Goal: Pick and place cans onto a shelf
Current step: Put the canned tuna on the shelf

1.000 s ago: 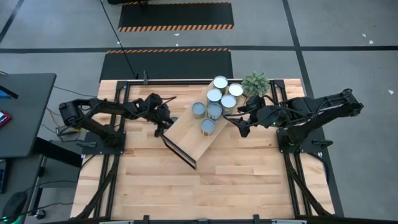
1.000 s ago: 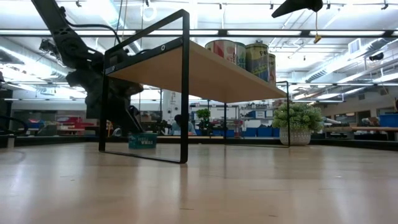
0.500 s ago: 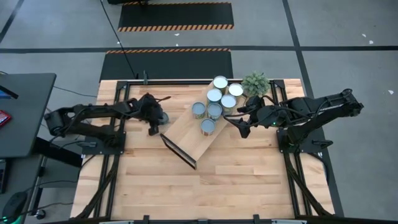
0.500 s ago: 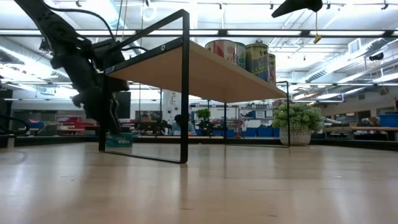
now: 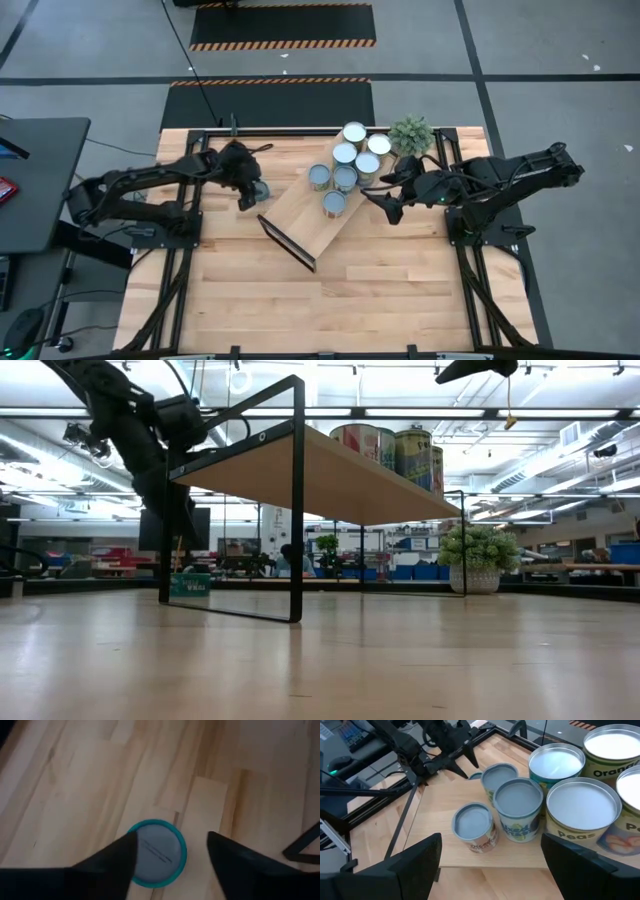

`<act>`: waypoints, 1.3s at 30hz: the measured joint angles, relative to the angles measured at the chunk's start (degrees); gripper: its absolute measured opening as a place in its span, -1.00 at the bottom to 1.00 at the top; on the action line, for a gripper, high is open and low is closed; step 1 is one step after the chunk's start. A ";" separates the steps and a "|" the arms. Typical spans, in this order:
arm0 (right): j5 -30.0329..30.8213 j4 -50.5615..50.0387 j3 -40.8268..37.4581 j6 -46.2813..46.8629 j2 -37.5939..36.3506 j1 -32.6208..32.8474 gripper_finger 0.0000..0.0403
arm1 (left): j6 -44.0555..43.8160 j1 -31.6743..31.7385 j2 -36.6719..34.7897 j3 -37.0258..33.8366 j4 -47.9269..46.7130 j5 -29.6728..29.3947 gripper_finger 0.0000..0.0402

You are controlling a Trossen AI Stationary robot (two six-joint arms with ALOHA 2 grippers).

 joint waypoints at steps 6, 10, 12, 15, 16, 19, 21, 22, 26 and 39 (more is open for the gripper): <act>0.11 0.35 0.00 0.06 0.00 0.66 0.73 | 0.47 1.25 4.91 0.04 -0.10 -0.28 0.80; 0.22 0.35 0.00 0.00 0.00 0.66 0.73 | 0.06 1.62 8.43 0.06 1.10 -0.27 0.97; 0.22 0.35 0.00 -0.03 0.00 0.66 0.73 | 0.22 1.62 10.13 0.04 1.28 -1.05 0.96; 0.23 0.34 0.00 -0.16 0.00 0.65 0.73 | 0.21 1.62 12.57 0.04 3.11 -2.91 0.96; 0.22 0.33 0.00 -0.32 0.00 0.66 0.73 | 0.20 1.62 13.43 0.04 3.70 -2.96 0.96; 0.24 0.33 0.01 -0.43 0.00 0.64 0.73 | 0.12 1.62 15.89 0.04 5.02 -3.00 0.95; 0.24 0.32 0.00 -0.51 0.00 0.66 0.73 | 0.12 1.53 17.77 0.07 5.02 -3.00 0.93; 0.24 0.31 0.00 -0.51 0.00 0.66 0.73 | 0.18 1.53 18.55 0.07 5.07 -3.05 0.90; 0.26 0.31 0.02 -0.53 0.00 0.64 0.73 | 0.04 1.51 19.95 0.31 5.26 -3.15 0.74; 0.28 0.31 0.01 -0.35 0.00 0.64 0.73 | -3.83 2.77 14.48 1.12 2.19 -0.24 0.44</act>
